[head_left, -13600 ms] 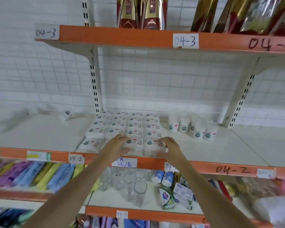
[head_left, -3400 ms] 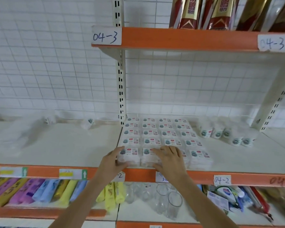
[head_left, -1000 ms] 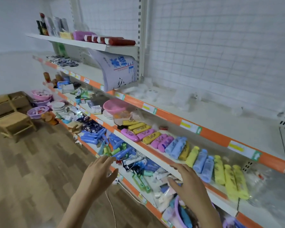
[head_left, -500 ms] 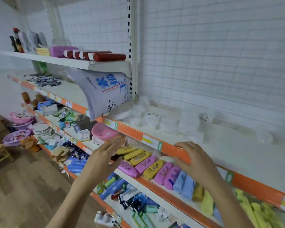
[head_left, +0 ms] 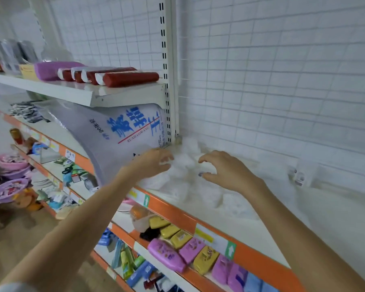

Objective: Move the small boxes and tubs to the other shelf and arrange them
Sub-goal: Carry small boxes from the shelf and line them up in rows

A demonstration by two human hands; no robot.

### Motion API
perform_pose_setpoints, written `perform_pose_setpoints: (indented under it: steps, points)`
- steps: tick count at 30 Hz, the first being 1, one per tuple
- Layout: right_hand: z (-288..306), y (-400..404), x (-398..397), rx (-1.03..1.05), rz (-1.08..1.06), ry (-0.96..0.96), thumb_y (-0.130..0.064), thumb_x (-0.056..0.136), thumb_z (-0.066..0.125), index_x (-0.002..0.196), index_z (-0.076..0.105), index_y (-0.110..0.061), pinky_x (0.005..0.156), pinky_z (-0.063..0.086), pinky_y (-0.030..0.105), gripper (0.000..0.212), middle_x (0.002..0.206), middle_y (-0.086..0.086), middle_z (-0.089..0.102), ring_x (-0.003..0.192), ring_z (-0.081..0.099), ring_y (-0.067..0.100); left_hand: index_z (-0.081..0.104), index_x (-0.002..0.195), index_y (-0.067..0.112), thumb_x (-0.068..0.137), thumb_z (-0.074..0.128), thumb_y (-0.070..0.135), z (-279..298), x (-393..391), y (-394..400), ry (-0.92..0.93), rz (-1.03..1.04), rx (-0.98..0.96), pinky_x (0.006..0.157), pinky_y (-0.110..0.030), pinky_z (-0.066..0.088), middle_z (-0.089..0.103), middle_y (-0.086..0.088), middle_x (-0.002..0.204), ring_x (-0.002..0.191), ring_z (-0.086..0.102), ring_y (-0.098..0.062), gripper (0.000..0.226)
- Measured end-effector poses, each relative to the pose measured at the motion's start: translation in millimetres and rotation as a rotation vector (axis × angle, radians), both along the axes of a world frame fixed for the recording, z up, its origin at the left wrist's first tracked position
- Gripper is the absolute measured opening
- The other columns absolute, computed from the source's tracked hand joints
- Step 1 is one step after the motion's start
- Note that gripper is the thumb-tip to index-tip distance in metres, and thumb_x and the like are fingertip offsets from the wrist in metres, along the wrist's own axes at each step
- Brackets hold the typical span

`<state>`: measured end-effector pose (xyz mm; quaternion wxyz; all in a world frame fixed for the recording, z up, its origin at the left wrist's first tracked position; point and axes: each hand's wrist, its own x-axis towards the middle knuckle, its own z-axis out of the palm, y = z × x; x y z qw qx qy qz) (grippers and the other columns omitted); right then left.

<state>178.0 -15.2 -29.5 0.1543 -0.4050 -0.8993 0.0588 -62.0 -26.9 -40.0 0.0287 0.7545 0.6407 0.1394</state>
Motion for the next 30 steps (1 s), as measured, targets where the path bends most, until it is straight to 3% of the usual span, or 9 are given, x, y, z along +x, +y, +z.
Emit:
perform_pose_setpoints:
  steps: [5, 8, 11, 18, 22, 25, 27, 30]
  points:
    - [-24, 47, -20, -0.133, -0.119, -0.283, -0.017, 0.090, 0.049, 0.128, 0.049, -0.029, 0.080, 0.041, 0.030, 0.039, 0.129, 0.001, 0.047, 0.112, 0.049, 0.021, 0.053, 0.124, 0.022, 0.086, 0.062, 0.024, -16, -1, 57, 0.069, -0.117, -0.273, 0.087, -0.022, 0.037, 0.050, -0.002, 0.119, 0.100, 0.047, -0.013, 0.039]
    - [-35, 59, -23, -0.321, -0.132, -0.367, -0.011, 0.088, 0.048, 0.132, 0.043, -0.033, 0.089, 0.043, 0.035, 0.049, 0.132, 0.004, 0.041, 0.114, 0.045, 0.024, 0.054, 0.124, 0.026, 0.083, 0.064, 0.016, -28, -4, 78, 0.035, -0.185, -0.414, 0.086, -0.020, 0.037, 0.050, -0.003, 0.125, 0.101, 0.047, -0.010, 0.043]
    - [-35, 66, -25, -0.396, -0.158, -0.426, -0.013, 0.088, 0.052, 0.140, 0.031, -0.032, 0.095, 0.040, 0.038, 0.060, 0.138, 0.006, 0.032, 0.119, 0.039, 0.026, 0.052, 0.129, 0.023, 0.083, 0.063, 0.014, -32, -5, 90, 0.048, -0.277, -0.472, 0.093, -0.017, 0.028, 0.048, -0.001, 0.134, 0.119, 0.043, -0.013, 0.047]
    - [-46, 72, -28, -0.496, -0.278, -0.225, -0.020, 0.085, 0.061, 0.138, 0.028, -0.037, 0.092, 0.039, 0.033, 0.065, 0.133, 0.006, 0.040, 0.115, 0.044, 0.023, 0.020, 0.147, 0.023, 0.087, 0.060, 0.021, -38, -11, 104, 0.119, -0.392, -0.652, 0.110, -0.023, 0.013, 0.013, 0.001, 0.154, 0.141, 0.013, -0.015, 0.072]
    - [-55, 74, -30, -0.481, -0.311, -0.160, -0.026, 0.085, 0.061, 0.138, 0.029, -0.038, 0.094, 0.033, 0.032, 0.063, 0.128, 0.005, 0.040, 0.120, 0.038, 0.024, 0.011, 0.148, 0.022, 0.084, 0.062, 0.023, -49, -15, 111, 0.183, -0.425, -0.567, 0.113, -0.024, 0.008, 0.010, 0.000, 0.155, 0.142, 0.010, -0.016, 0.082]
    - [-65, 71, -33, -0.478, -0.345, -0.077, -0.034, 0.085, 0.058, 0.138, 0.028, -0.042, 0.102, 0.032, 0.037, 0.061, 0.134, 0.002, 0.033, 0.126, 0.029, 0.022, 0.018, 0.146, 0.032, 0.082, 0.064, 0.037, -60, -21, 114, 0.061, -0.401, -0.480, 0.107, -0.027, 0.030, 0.024, 0.001, 0.136, 0.126, 0.030, -0.016, 0.079]
    - [-73, 70, -33, -0.457, -0.355, -0.002, -0.036, 0.087, 0.056, 0.139, 0.028, -0.043, 0.107, 0.029, 0.038, 0.059, 0.142, 0.002, 0.021, 0.132, 0.019, 0.022, 0.031, 0.143, 0.027, 0.083, 0.066, 0.035, -61, -22, 111, -0.139, -0.385, -0.422, 0.096, -0.015, 0.034, 0.028, 0.003, 0.119, 0.109, 0.037, -0.010, 0.070]
    - [-80, 67, -32, -0.414, -0.353, 0.043, -0.033, 0.087, 0.052, 0.138, 0.028, -0.046, 0.106, 0.030, 0.037, 0.058, 0.147, 0.003, 0.014, 0.134, 0.015, 0.022, 0.051, 0.130, 0.013, 0.085, 0.065, 0.020, -62, -24, 103, -0.431, -0.355, -0.292, 0.077, 0.002, 0.032, 0.043, 0.001, 0.112, 0.095, 0.048, -0.003, 0.047]
